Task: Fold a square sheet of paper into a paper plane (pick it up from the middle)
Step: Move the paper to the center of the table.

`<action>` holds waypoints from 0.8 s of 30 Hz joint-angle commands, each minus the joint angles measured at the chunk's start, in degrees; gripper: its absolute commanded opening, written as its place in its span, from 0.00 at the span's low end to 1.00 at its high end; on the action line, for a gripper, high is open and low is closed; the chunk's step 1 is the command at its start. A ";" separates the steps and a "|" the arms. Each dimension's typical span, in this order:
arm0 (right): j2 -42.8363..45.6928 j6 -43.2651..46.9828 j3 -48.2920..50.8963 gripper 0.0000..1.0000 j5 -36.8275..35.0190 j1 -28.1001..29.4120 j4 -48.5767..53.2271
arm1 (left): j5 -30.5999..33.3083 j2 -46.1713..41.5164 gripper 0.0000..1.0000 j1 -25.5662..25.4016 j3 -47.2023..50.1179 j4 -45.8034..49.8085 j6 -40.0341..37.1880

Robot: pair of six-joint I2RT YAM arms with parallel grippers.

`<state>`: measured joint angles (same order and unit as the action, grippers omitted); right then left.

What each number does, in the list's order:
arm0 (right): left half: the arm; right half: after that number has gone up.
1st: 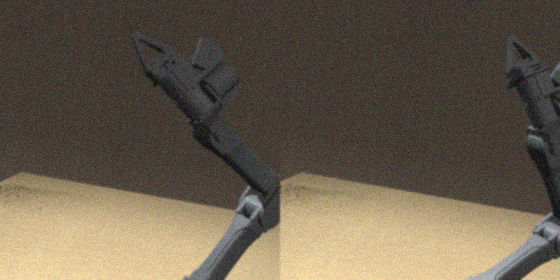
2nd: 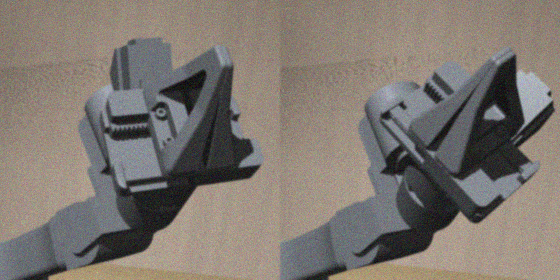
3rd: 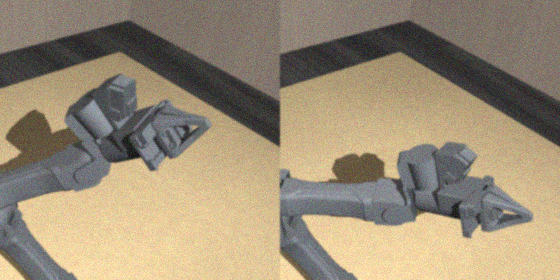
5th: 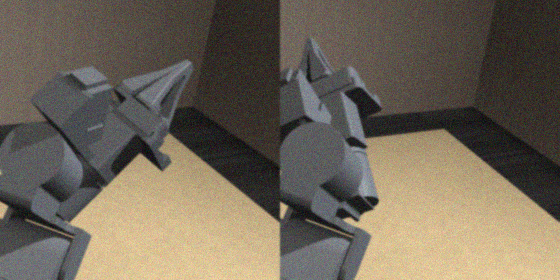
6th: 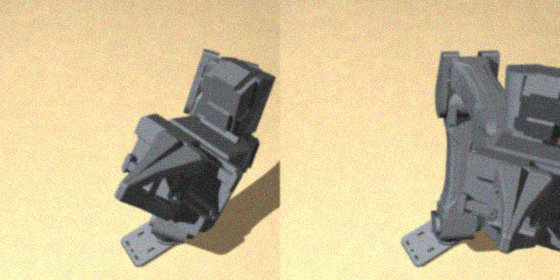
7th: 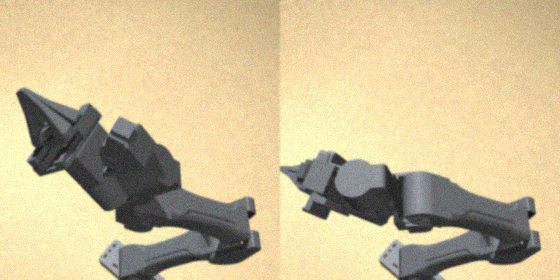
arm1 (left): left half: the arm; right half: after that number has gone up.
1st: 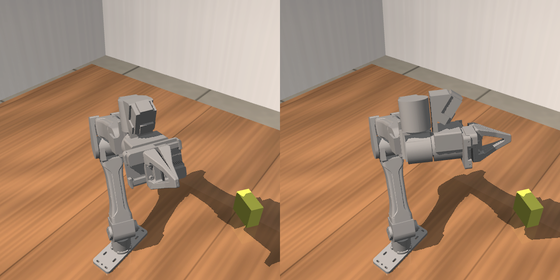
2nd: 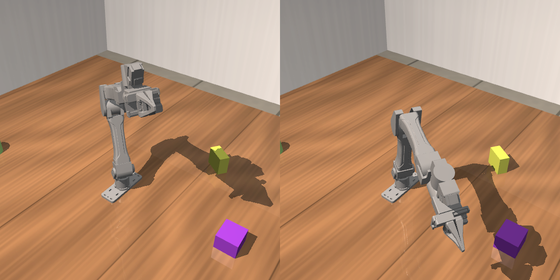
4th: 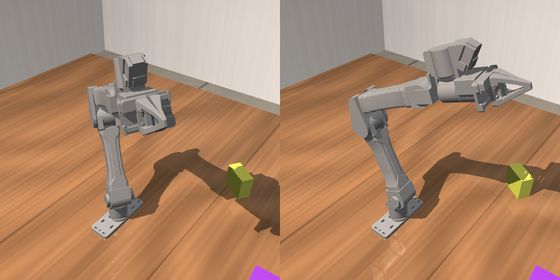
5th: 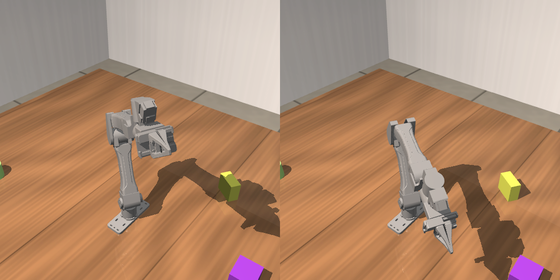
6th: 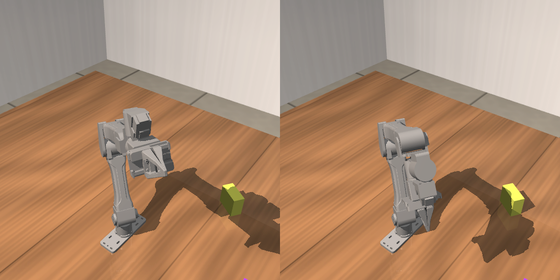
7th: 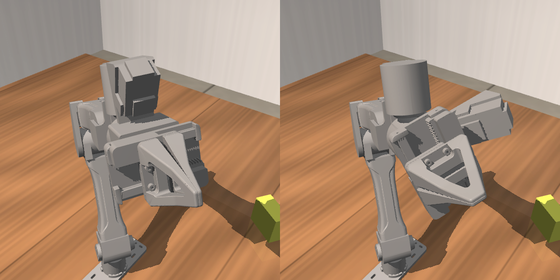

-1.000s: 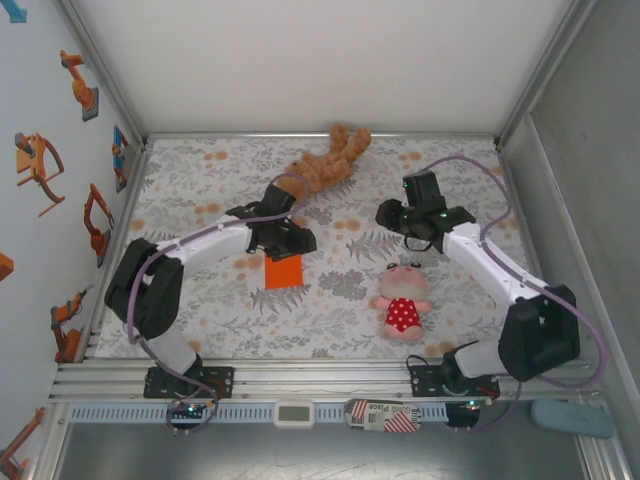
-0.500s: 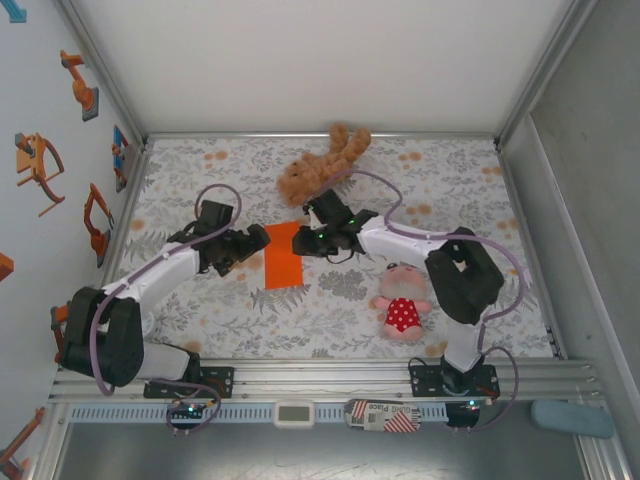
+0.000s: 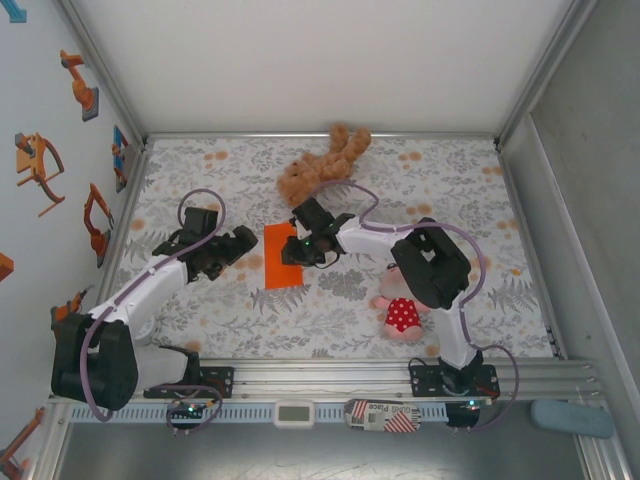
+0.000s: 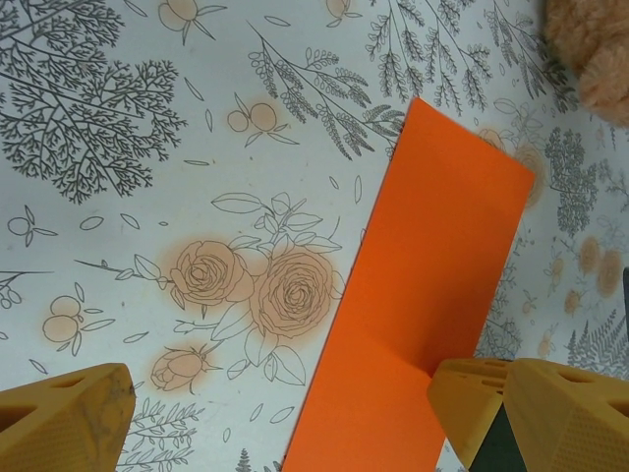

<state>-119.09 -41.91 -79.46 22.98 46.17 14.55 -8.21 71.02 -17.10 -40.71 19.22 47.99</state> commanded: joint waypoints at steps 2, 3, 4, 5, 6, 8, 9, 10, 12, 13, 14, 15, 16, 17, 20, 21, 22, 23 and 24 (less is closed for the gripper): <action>-0.05 2.90 1.26 0.23 -2.31 -1.44 3.57 | -2.80 0.37 0.96 0.23 0.02 -1.01 -1.49; 0.13 3.10 2.22 0.23 -2.46 -1.65 3.58 | -3.26 0.54 0.96 0.14 0.03 -1.42 -1.49; 0.38 3.32 3.22 0.23 -2.42 -1.95 3.62 | -3.67 0.85 0.96 0.06 0.06 -1.79 -1.43; 0.73 3.53 4.23 0.23 -2.62 -2.27 3.64 | -3.92 1.12 0.96 -0.03 0.10 -2.01 -1.41; 1.20 3.97 5.46 0.23 -2.95 -2.76 3.57 | -4.24 1.37 0.96 -0.27 0.10 -2.29 -1.33; 2.54 4.71 8.05 0.23 -3.36 -4.01 3.47 | -4.61 1.79 0.96 -0.75 0.02 -2.68 -1.24; 3.42 5.60 9.29 0.23 -3.70 -4.83 3.47 | -4.81 2.14 0.96 -1.06 -0.07 -2.90 -1.23; 4.36 6.48 10.69 0.23 -4.06 -5.77 3.63 | -4.93 2.35 0.96 -1.38 -0.14 -3.05 -1.15; 6.28 8.27 13.11 0.23 -4.06 -7.69 3.50 | -5.40 2.93 0.96 -2.08 -0.22 -3.69 -0.81; 7.24 9.56 13.96 0.23 -3.77 -8.56 3.62 | -5.82 3.28 0.96 -2.48 -0.21 -4.20 -0.64; 8.11 10.41 14.37 0.23 -3.57 -9.34 3.61 | -6.10 3.61 0.96 -2.78 -0.23 -4.59 -0.46; 8.92 11.41 14.71 0.22 -3.24 -9.91 3.62 | -6.53 4.11 0.96 -3.19 -0.32 -5.20 -0.12; 10.03 12.13 14.63 0.22 -2.80 -10.16 3.66 | -7.05 4.55 0.96 -3.72 -0.38 -5.83 0.24; 10.91 12.28 14.37 0.22 -2.41 -10.22 3.78 | -7.47 4.81 0.96 -4.03 -0.47 -6.39 0.56; 14.17 9.62 14.26 0.22 -0.48 -10.23 1.75 | -8.05 5.44 0.96 -5.65 -0.85 -7.37 1.83; 15.29 7.85 14.89 0.22 -0.36 -10.27 0.38 | -7.96 5.44 0.96 -6.13 -0.71 -7.69 2.46; 16.49 5.90 15.72 0.22 -0.70 -10.23 -1.02 | -8.01 5.30 0.96 -6.79 -0.48 -8.10 3.04; 17.38 4.29 16.62 0.23 -1.48 -10.23 -2.15 | -8.18 5.20 0.96 -7.28 -0.20 -8.69 3.73; 18.33 2.27 17.70 0.22 -2.54 -10.26 -3.13 | -8.39 5.11 0.96 -7.86 0.21 -9.45 4.54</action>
<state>-104.36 -35.07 -63.57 21.56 35.70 14.39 -15.11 76.27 -23.81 -40.71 12.29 49.87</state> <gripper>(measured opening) 0.225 0.963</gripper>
